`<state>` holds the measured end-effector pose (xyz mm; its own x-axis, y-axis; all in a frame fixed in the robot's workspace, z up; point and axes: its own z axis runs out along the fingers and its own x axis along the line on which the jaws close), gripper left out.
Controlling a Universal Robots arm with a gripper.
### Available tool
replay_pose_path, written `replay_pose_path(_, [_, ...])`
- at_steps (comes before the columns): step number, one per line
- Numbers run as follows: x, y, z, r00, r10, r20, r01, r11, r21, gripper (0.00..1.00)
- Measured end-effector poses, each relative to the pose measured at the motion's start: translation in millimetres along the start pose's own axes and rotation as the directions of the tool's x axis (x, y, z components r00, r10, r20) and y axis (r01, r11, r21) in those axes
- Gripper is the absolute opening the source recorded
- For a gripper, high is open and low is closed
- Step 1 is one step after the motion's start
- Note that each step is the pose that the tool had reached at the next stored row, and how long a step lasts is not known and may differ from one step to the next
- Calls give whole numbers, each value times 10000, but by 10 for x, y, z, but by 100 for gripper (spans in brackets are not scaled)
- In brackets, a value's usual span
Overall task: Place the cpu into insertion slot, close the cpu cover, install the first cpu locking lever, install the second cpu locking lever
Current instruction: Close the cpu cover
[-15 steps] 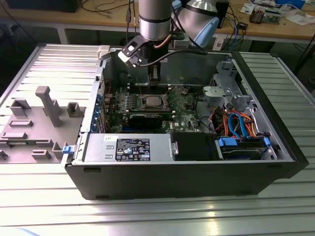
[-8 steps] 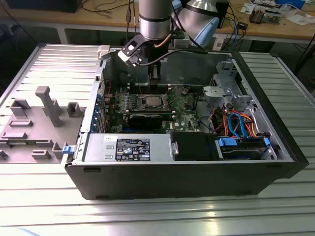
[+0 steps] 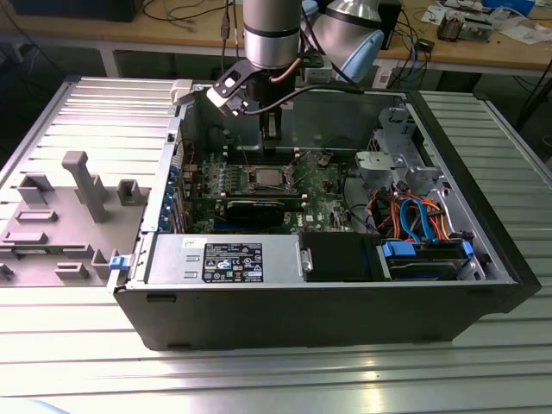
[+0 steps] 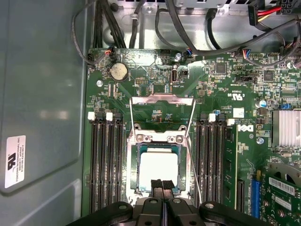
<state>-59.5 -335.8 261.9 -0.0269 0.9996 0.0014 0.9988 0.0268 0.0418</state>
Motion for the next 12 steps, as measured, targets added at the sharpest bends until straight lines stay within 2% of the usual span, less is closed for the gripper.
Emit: replay_pose_path(12, [0,0,-9,10000,0,0,0,10000,0,11])
